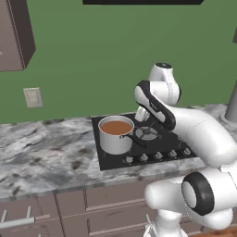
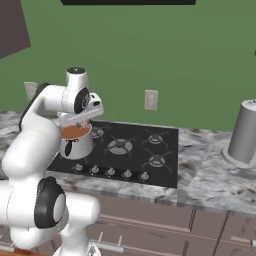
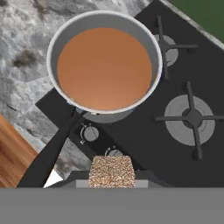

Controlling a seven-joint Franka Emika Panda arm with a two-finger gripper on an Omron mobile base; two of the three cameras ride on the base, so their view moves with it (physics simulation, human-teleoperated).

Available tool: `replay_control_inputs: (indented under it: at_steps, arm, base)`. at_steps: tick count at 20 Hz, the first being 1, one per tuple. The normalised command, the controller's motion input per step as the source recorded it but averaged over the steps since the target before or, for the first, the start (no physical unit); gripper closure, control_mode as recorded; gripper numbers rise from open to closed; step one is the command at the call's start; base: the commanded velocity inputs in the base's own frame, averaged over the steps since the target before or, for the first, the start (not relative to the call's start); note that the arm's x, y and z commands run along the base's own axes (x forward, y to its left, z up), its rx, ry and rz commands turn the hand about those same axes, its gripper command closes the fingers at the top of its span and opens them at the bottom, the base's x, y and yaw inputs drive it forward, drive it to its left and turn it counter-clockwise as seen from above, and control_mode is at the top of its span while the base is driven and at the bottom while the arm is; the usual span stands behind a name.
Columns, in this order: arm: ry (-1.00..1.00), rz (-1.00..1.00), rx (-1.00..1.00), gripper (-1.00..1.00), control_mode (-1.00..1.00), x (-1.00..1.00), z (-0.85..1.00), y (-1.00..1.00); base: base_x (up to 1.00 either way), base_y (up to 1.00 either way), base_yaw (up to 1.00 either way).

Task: Pick up the sugar cube(s) and place them in the saucepan with hot chocolate.

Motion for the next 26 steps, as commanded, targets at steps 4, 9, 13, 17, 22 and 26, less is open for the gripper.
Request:
replay_control_inputs:
  at_steps: [4, 9, 13, 17, 22, 26]
  arm:
    - [0.0, 0.02, -0.02, 1.0, -1.0, 0.1, -0.2, 0.89]
    - [0.0, -0.04, -0.02, 1.0, -1.0, 0.11, -0.05, 0.53]
    - [0.01, -0.06, 0.01, 1.0, -1.0, 0.01, -0.11, 0.01]
    - [0.0, -0.05, 0.0, 1.0, -1.0, 0.03, -0.08, 0.0]
    - [0.11, -0.02, 0.0, 1.0, -1.0, 0.25, -0.04, 0.01]
    - [0.02, -0.01, 0.0, 1.0, -1.0, 0.17, -0.01, 0.02]
  base:
    - [0.0, 0.0, 0.0]
    - [0.0, 0.0, 0.0]
    - [0.0, 0.0, 0.0]
    - [0.0, 0.0, 0.0]
    - [0.0, 0.0, 0.0]
    - [0.0, 0.0, 0.0]
